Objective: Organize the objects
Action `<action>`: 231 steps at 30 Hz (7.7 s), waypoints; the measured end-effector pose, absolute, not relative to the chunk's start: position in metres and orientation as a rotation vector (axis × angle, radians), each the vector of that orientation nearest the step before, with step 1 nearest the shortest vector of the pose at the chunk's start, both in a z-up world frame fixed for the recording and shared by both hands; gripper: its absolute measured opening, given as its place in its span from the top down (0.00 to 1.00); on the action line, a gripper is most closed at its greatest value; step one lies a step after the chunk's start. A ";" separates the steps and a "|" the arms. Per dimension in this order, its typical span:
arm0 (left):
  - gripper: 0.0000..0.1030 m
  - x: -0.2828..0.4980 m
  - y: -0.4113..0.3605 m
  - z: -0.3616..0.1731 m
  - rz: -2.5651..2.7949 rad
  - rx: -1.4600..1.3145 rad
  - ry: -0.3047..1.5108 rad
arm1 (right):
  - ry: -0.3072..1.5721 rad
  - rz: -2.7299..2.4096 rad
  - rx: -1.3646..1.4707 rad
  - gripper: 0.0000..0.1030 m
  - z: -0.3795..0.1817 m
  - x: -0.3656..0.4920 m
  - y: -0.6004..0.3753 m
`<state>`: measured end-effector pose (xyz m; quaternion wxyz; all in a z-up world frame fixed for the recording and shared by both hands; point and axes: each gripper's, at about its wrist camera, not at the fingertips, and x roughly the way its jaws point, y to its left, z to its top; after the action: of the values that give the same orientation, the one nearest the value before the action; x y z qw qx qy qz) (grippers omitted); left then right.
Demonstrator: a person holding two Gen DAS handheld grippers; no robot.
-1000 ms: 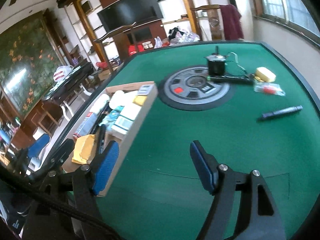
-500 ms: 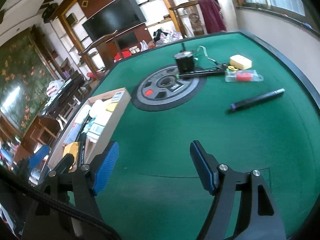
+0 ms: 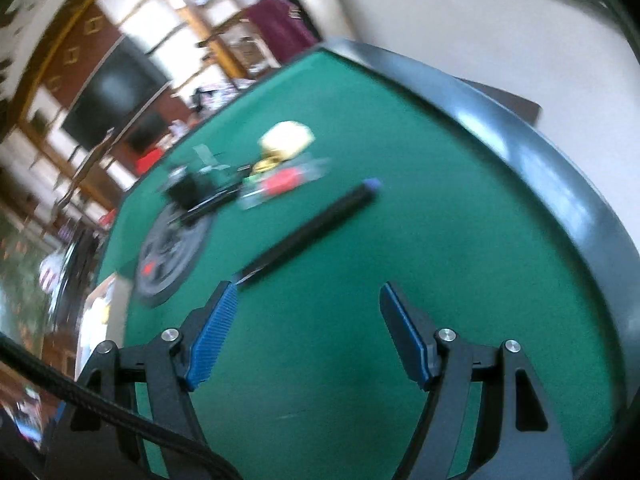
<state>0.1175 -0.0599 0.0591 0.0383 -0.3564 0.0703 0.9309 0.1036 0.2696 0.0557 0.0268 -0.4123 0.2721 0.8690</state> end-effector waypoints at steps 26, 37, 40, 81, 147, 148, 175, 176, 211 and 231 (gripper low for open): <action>0.34 0.101 -0.104 0.041 2.766 -1.177 -0.052 | 0.481 2.647 -1.482 0.28 0.033 -0.078 0.243; 0.34 0.106 -0.091 0.042 2.707 -1.170 -0.057 | 0.160 3.032 -2.173 0.44 0.031 -0.007 0.111; 0.34 0.104 -0.086 0.045 2.666 -1.165 -0.041 | 0.087 3.074 -2.150 0.44 0.042 0.026 0.106; 0.78 0.035 -0.019 0.010 2.511 -1.273 0.063 | 0.160 2.624 -1.466 0.78 0.039 -0.006 0.196; 0.77 0.104 -0.237 0.027 2.779 -1.158 -0.439 | 0.139 3.257 -1.753 0.84 0.074 0.088 -0.075; 0.77 0.103 -0.236 0.027 2.784 -1.156 -0.424 | 0.150 3.251 -1.775 0.81 0.070 0.086 -0.073; 0.53 0.105 -0.241 0.044 2.737 -1.104 -0.521 | -0.783 3.257 -1.683 0.53 0.055 0.152 -0.043; 0.53 0.109 -0.246 0.047 2.751 -1.090 -0.543 | -0.768 3.230 -1.706 0.53 0.054 0.151 -0.041; 0.49 0.144 -0.271 0.033 2.823 -1.047 -0.581 | 0.153 3.203 -1.560 0.88 0.077 0.150 -0.035; 0.39 0.149 -0.283 0.034 2.977 -1.027 -0.506 | 0.003 3.120 -1.784 0.88 0.033 0.093 -0.136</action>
<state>0.1486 -0.2834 0.0337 -0.0239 -0.3218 -0.1585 0.9332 0.0927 -0.1359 0.0326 -0.2241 -0.4837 0.0007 0.8461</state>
